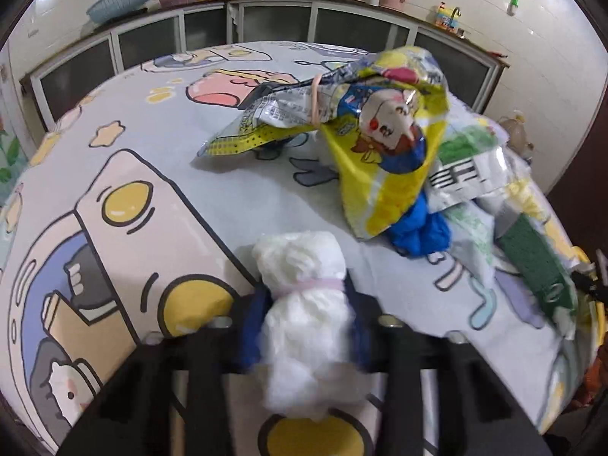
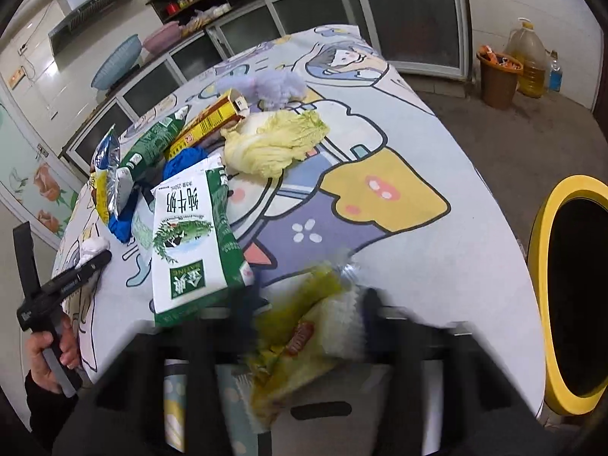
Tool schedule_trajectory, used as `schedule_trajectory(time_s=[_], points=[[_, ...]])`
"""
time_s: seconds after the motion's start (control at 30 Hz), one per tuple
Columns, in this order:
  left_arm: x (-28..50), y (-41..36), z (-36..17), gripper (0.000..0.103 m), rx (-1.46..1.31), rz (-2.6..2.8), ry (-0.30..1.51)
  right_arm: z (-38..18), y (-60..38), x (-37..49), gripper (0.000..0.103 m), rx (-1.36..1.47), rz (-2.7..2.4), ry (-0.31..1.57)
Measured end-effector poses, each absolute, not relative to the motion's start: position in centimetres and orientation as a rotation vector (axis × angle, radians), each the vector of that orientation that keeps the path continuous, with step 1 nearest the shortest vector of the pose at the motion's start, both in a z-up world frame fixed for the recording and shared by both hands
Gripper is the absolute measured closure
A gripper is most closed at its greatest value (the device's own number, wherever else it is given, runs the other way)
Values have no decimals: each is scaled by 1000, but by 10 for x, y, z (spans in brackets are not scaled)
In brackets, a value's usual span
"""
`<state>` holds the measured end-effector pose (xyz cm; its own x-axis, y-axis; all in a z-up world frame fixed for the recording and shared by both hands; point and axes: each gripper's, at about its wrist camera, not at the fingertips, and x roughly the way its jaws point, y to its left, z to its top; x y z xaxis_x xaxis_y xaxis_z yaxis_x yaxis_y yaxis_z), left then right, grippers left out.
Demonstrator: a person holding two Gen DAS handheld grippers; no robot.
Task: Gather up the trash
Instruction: 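Grasp the white tissue bundle with the left tool while the right tool grasps the yellow snack wrapper, then carry both items to the yellow-rimmed bin and open both tools to drop them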
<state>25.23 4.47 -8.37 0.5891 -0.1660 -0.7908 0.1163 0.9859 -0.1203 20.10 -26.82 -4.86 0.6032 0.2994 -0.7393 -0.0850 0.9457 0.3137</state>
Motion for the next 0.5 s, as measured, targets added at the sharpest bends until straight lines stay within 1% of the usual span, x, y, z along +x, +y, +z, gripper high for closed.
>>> schedule_trajectory(time_s=[0.03,0.1,0.3,0.5], points=[[250,48,-80,72,-79,-171,921,-46,-271,199,86,277,236,892],[243,50,-74,72,-68,-175,905,-39,-273,194,88,276,239,870],[214,49,-43,72,-62,-224,824,-3,-284,169,88,255,244,754],[187,50,-21,72,-44,-242,773,15,-294,154,88,254,235,711]])
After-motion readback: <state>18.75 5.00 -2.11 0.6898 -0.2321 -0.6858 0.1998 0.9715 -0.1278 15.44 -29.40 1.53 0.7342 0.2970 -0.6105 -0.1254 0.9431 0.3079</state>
